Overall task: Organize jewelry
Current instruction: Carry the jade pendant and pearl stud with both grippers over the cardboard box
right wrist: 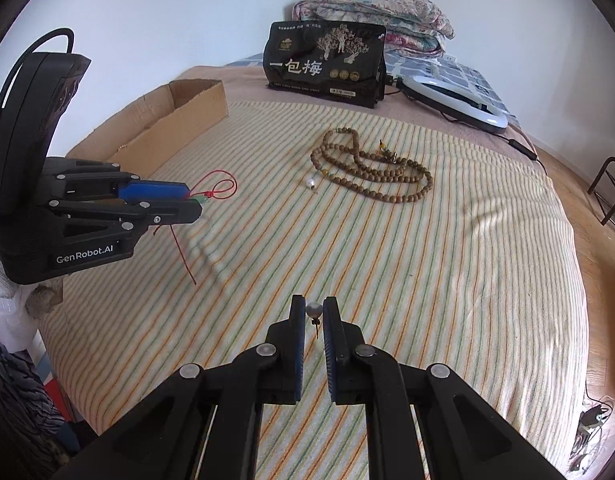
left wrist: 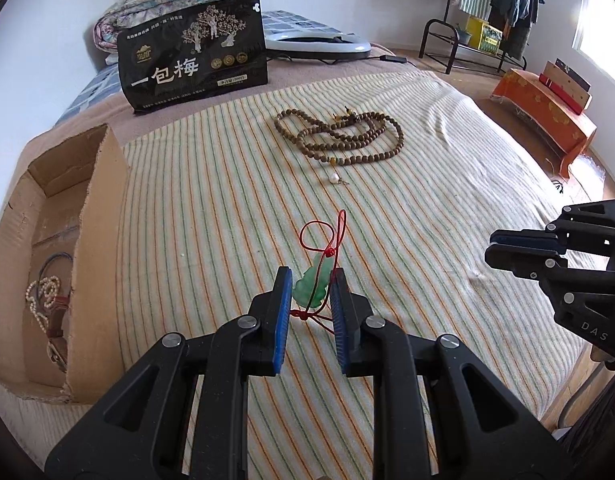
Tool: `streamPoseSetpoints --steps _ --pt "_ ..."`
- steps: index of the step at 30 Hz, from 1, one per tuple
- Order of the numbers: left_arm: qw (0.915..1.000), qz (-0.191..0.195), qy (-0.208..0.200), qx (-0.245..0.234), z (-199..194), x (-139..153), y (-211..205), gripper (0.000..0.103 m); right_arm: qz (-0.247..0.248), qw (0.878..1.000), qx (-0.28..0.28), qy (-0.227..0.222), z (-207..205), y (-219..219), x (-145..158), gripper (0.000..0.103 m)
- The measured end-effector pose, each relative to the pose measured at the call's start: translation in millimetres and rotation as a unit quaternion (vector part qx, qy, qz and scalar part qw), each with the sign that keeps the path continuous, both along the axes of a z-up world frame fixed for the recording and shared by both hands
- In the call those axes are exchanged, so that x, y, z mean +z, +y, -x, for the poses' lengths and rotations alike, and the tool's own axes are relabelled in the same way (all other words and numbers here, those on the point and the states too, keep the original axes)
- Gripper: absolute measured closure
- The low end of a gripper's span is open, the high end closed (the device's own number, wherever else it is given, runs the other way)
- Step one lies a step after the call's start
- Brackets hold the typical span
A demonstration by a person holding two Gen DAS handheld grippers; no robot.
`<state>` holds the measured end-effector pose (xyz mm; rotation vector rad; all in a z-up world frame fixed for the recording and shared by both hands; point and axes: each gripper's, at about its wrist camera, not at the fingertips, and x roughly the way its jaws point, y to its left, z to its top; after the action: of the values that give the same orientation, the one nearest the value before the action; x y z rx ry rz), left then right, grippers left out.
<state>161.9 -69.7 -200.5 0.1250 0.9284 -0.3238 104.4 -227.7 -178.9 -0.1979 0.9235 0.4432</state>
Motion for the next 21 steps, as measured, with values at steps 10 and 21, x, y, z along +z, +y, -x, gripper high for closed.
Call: streamPoseSetpoints --steps 10,21 --pt "0.9965 0.023 -0.073 0.033 8.1 60.5 26.2 0.085 -0.041 0.998 -0.007 -0.050 -1.5 13.2 52.8 0.097" --pt "0.9898 0.027 -0.121 0.071 10.4 105.3 75.0 0.085 -0.072 0.994 -0.005 -0.084 -14.2 41.6 85.9 0.097"
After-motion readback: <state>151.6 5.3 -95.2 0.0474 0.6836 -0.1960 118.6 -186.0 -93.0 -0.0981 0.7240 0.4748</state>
